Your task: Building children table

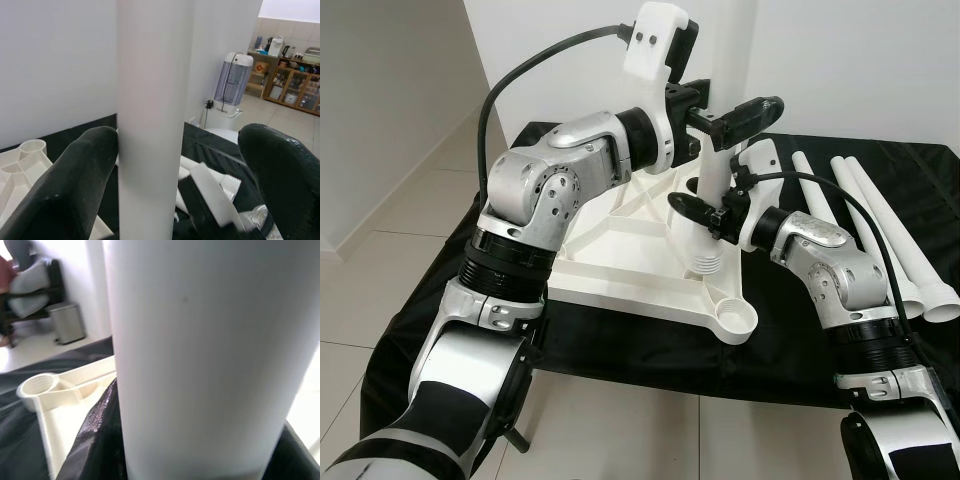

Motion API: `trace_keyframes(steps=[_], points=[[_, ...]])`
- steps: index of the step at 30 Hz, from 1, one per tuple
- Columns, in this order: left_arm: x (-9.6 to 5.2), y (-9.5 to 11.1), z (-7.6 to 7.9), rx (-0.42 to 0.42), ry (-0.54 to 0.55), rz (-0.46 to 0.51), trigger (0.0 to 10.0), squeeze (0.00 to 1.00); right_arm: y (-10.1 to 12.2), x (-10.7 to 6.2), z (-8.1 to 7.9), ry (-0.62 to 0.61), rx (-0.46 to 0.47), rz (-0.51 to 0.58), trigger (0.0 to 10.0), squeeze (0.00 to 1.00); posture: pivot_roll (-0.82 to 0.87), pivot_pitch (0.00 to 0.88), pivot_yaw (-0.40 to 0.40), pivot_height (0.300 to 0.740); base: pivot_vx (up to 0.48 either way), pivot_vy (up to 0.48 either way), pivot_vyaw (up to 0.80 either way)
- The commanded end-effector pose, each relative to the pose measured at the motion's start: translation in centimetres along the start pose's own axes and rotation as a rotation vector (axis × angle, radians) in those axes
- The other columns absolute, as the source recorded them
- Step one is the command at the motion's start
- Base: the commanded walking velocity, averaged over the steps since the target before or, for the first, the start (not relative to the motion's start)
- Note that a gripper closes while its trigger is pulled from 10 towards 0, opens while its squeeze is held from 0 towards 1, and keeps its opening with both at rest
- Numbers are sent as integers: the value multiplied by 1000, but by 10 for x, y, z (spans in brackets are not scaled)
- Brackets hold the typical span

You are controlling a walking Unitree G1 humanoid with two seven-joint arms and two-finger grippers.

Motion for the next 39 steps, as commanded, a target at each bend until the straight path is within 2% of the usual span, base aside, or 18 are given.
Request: trace_keyframes(steps=[1,2,3,6,11,15,17,18,20,21,22,25,26,28,31,34,36,39], points=[[-2,4,5,4,-83,4,10000,1000,9,0,4,-21,-9,37,10000,0,-125,43,65,740,0,0,0],[-3,2,1,2,-59,-4,10000,0,10,-1,6,-34,-7,49,10000,0,-125,43,65,740,0,0,0],[-3,2,1,2,-59,-4,10000,0,10,-1,6,-34,-7,49,10000,0,-125,43,65,740,0,0,0],[-16,-7,-20,-74,95,20,10000,0,16,-15,25,-160,29,133,10000,0,-123,49,71,740,0,0,0],[-28,-19,-25,-77,157,32,10000,0,15,-24,33,-220,58,163,10000,0,-121,52,71,740,0,0,0],[-37,-33,-22,-24,180,27,10000,0,12,-30,36,-256,73,172,10000,0,-118,54,69,740,0,0,0],[-44,-49,-16,60,168,6,10000,0,8,-33,37,-275,86,178,10000,0,-112,58,68,740,0,0,0],[-44,-49,-16,60,168,6,10000,0,8,-33,37,-275,86,178,10000,0,-112,58,68,740,0,0,0],[-46,-60,-11,103,146,-33,10000,0,7,-35,37,-283,91,181,10000,0,-112,58,69,740,0,0,0],[-48,-75,-6,129,128,-80,10000,0,7,-36,36,-288,96,190,10000,0,-112,62,70,740,0,0,0],[-48,-75,-6,129,128,-80,10000,0,7,-36,36,-288,96,190,10000,0,-112,62,70,740,0,0,0],[-49,-107,0,185,112,-185,10000,0,9,-41,34,-292,104,224,10000,0,-115,65,77,740,0,0,0],[-49,-107,0,185,112,-185,10000,0,9,-41,34,-292,104,224,10000,0,-115,65,77,740,0,0,0],[-49,-128,7,198,86,-245,10000,0,6,-46,34,-306,113,234,10000,0,-116,68,82,740,0,0,0],[-50,-135,11,203,73,-266,10000,0,5,-48,34,-313,116,235,10000,0,-116,68,82,740,0,0,0],[-55,-163,23,273,19,-344,10000,0,2,-56,34,-338,125,242,10000,0,-126,68,90,740,0,0,0],[-57,-171,27,296,1,-364,10000,0,2,-58,34,-343,126,247,10000,0,-126,67,91,740,0,0,0],[-62,-185,33,290,-38,-397,10000,0,5,-63,34,-354,119,258,10000,0,-129,69,92,740,0,0,0]])
Point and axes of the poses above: a point about 5 cm out from each wrist's last joint towards the gripper, its own x axis pointing out of the wrist towards the gripper, its own y axis along the axis of the wrist's last joint, z = x × y, the point moved 2 cm from there along x, pointing out of the wrist towards the gripper, and after that the axes turned 6 degrees about x, right-handed, at the moved point
